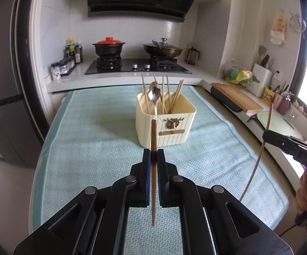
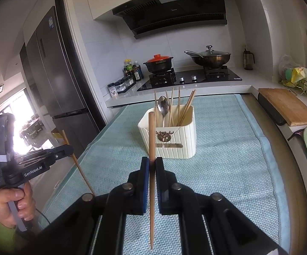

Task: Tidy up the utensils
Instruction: 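Lift both chopsticks upright and carry them over the caddy with both tools, then open both tools to drop the chopsticks into the caddy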

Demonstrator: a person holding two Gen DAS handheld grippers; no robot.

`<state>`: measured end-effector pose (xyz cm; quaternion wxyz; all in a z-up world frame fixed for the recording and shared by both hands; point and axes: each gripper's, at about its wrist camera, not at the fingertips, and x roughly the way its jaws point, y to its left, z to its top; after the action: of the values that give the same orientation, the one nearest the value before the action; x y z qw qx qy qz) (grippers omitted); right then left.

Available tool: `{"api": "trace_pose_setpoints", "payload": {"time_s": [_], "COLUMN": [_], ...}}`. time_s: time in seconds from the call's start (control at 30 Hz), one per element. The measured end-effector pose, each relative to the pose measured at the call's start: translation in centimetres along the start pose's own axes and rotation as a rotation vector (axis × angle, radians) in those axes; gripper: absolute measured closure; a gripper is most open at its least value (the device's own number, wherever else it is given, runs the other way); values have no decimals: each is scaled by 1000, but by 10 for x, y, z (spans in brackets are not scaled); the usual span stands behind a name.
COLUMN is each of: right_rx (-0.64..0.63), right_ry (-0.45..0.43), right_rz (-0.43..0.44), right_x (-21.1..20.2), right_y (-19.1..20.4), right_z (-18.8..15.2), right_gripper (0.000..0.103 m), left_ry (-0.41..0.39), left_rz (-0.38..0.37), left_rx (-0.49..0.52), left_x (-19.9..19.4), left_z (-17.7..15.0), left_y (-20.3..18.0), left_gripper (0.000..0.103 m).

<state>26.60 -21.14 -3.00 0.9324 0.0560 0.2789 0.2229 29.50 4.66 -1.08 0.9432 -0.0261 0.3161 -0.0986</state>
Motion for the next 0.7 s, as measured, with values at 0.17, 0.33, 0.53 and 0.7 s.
{"api": "trace_pose_setpoints", "payload": {"time_s": [0.17,0.33,0.53,0.7], "right_rx": [-38,-105,-92,-129], "right_ry": [2,-86,-243,-345], "right_rz": [-11,-42,-44,-26], "right_x": [11,22,42,81], "right_y": [3,8,-1,-5], "right_z": [24,93,174,203], "right_gripper": [97,97,97,97], "left_ry": [-13,-103,-179,-215], "left_rz": [-60,-90,-104,-82], "left_rx": [-22,-26,-70,-87], "left_x": [4,6,33,80], "left_z": [37,107,179,205], "left_y": [6,10,17,21], "left_gripper": [100,100,100,100]}}
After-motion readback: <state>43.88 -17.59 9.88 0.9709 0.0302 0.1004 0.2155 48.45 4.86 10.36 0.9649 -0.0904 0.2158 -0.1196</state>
